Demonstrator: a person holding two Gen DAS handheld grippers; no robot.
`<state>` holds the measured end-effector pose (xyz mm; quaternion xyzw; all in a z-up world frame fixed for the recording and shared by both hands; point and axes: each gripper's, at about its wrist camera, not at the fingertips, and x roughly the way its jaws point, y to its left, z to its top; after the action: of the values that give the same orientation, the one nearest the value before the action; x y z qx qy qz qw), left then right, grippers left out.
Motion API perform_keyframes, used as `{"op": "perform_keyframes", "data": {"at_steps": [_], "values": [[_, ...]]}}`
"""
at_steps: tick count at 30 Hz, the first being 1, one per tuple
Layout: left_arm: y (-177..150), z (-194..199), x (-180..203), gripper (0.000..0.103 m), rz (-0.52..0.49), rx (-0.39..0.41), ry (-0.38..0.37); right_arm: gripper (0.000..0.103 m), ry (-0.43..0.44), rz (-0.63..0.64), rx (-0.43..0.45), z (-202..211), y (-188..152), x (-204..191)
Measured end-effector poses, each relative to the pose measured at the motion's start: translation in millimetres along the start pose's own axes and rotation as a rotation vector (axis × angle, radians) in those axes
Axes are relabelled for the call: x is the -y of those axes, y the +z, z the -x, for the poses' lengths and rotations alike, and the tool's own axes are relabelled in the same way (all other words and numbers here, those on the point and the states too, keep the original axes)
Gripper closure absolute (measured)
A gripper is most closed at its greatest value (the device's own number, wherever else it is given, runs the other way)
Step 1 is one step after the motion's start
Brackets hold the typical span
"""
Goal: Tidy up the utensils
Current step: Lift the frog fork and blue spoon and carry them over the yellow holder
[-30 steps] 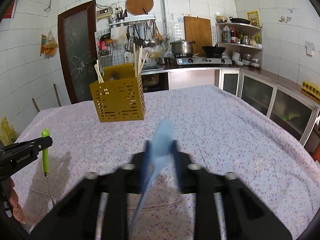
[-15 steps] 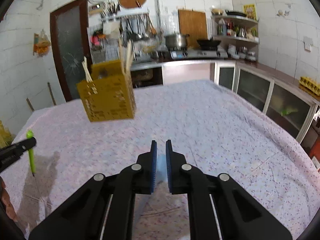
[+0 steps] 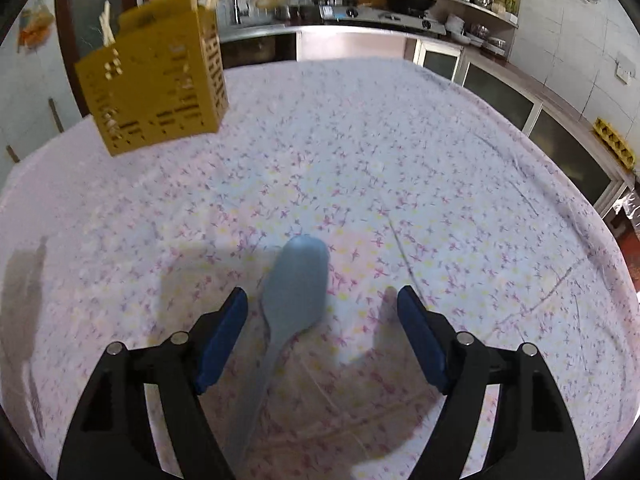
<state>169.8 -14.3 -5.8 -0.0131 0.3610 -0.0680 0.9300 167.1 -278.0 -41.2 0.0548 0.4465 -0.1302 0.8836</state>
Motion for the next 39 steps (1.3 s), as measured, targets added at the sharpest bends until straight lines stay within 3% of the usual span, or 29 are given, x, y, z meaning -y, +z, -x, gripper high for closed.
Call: {"op": "perform_keyframes", "data": {"at_steps": [3,5,6,14,21,29,39], "values": [[3,-6,1,0.087,-0.006,-0.008,-0.003,0.043,0.007,-0.03,-0.007,-4,7,-1],[3,-9,2,0.087,-0.011,-0.011,-0.006,0.064,0.018,-0.039,-0.01,-5,11,-3],[4,-9,2,0.087,-0.012,-0.013,-0.008,0.069,0.023,-0.043,-0.011,-5,13,-4],[7,-11,-1,0.087,-0.016,-0.01,-0.017,0.07,0.099,-0.083,0.065,13,9,-6],[10,11,-4,0.087,0.003,0.047,-0.015,0.07,0.203,-0.043,0.272,67,5,-8],[5,34,-5,0.088,0.015,0.101,-0.001,0.07,0.215,0.017,0.455,115,-6,-14],[11,70,-4,0.089,0.015,0.189,0.013,0.07,0.223,0.061,0.545,142,-1,-18]]}}
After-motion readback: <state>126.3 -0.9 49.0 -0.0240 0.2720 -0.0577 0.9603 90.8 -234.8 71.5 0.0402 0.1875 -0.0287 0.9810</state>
